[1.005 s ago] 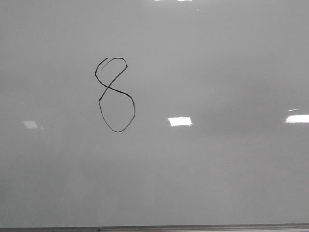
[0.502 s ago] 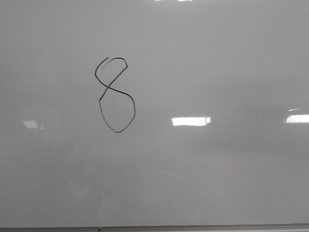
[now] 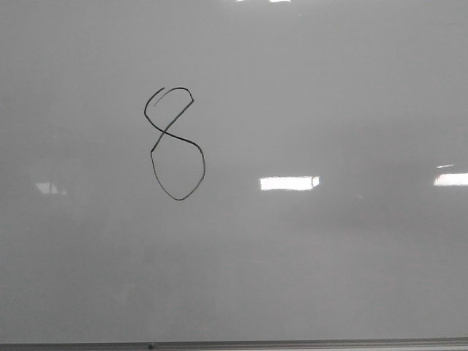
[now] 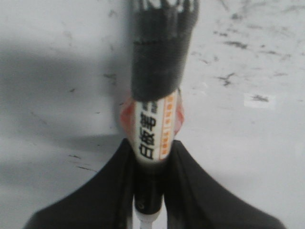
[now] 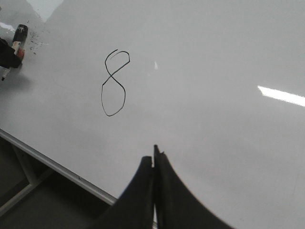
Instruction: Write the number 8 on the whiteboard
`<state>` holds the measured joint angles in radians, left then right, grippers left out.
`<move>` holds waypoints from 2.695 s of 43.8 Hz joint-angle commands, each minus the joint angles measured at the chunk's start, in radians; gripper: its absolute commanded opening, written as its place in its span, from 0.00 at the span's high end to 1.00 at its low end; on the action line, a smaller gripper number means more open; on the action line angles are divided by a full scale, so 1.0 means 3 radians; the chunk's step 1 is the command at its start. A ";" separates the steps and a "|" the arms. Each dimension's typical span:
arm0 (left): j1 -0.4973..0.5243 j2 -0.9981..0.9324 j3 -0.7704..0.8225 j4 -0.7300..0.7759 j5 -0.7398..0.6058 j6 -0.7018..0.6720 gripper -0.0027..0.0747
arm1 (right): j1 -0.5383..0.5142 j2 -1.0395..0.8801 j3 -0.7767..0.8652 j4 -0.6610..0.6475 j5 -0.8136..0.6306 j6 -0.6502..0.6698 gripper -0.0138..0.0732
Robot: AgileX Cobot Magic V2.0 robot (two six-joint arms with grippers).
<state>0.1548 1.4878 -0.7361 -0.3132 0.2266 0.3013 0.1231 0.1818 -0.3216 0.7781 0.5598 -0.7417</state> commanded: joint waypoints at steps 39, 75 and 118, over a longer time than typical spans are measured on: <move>-0.0016 -0.0452 -0.0095 -0.0037 -0.0167 -0.0022 0.26 | -0.0011 0.0032 -0.0076 0.0119 -0.0149 0.0008 0.92; -0.0972 -0.3552 0.1030 -0.0059 -0.0113 0.0029 0.99 | -0.0011 0.0032 -0.0076 0.0119 -0.0143 0.0008 0.92; -0.1055 -0.3992 0.1120 -0.0059 -0.0056 0.0029 0.99 | -0.0011 0.0032 -0.0076 0.0119 -0.0143 0.0008 0.92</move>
<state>-0.1541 0.2817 -0.3708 -0.3150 0.2786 0.3079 0.1231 0.1818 -0.3216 0.7781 0.5659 -0.7399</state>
